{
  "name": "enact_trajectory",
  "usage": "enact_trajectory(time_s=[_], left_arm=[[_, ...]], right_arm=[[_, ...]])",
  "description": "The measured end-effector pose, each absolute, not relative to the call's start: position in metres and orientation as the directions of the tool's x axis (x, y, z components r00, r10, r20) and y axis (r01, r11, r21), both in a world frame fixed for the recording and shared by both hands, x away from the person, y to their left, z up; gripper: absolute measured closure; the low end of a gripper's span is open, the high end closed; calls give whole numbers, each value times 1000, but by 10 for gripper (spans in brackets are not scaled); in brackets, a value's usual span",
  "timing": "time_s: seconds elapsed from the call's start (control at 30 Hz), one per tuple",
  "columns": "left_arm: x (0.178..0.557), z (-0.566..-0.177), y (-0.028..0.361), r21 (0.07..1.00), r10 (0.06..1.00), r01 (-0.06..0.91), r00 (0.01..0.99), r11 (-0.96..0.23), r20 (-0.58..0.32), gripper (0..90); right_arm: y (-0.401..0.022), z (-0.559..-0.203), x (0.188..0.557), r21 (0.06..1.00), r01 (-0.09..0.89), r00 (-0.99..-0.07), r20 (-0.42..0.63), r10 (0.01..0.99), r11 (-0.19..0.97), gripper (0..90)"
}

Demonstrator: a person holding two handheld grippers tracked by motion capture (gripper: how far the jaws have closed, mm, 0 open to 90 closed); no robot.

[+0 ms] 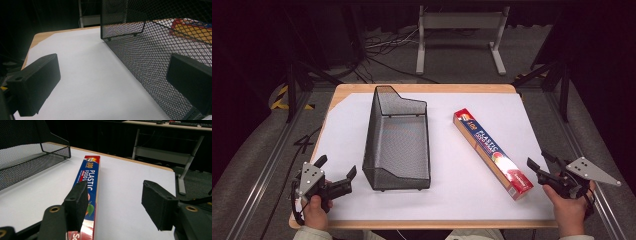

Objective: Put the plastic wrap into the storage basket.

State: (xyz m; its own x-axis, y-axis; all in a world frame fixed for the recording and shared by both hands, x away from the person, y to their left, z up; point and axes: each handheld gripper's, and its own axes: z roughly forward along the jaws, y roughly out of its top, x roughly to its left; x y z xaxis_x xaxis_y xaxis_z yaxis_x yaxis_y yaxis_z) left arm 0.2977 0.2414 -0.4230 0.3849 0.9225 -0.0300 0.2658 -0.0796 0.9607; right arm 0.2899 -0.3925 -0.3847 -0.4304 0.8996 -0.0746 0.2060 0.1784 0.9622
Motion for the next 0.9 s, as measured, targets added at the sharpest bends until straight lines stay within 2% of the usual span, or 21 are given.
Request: enact_trajectory(time_s=[0.2, 0.33, 0.5, 0.6, 0.7, 0.83, 0.9], left_arm=[[297, -424, 242, 960, 924, 266, 381, -82, -26, 1], [296, -424, 241, 959, 929, 270, 369, -84, -23, 1], [296, -424, 240, 960, 931, 268, 364, -82, -22, 1], [298, -425, 238, 957, 931, 276, 366, -85, -22, 1], [300, -425, 236, 957, 928, 275, 373, -91, -19, 1], [300, -426, 236, 955, 928, 278, 373, -99, -13, 1], [299, -426, 236, 956, 930, 280, 366, -91, -19, 1]], right_arm=[[-387, -379, 292, 963, 201, -445, -76, 892, 182, 351], [-378, -369, 302, 966, 190, -496, -60, 866, 176, 286], [-368, -353, 309, 970, 174, -520, -55, 852, 168, 285], [-361, -346, 321, 956, 214, -558, -50, 828, 203, 277], [-353, -340, 332, 942, 229, -558, -78, 826, 244, 354], [-343, -336, 344, 914, 281, -563, -90, 822, 292, 383], [-340, -335, 350, 904, 293, -561, -102, 822, 312, 333]])
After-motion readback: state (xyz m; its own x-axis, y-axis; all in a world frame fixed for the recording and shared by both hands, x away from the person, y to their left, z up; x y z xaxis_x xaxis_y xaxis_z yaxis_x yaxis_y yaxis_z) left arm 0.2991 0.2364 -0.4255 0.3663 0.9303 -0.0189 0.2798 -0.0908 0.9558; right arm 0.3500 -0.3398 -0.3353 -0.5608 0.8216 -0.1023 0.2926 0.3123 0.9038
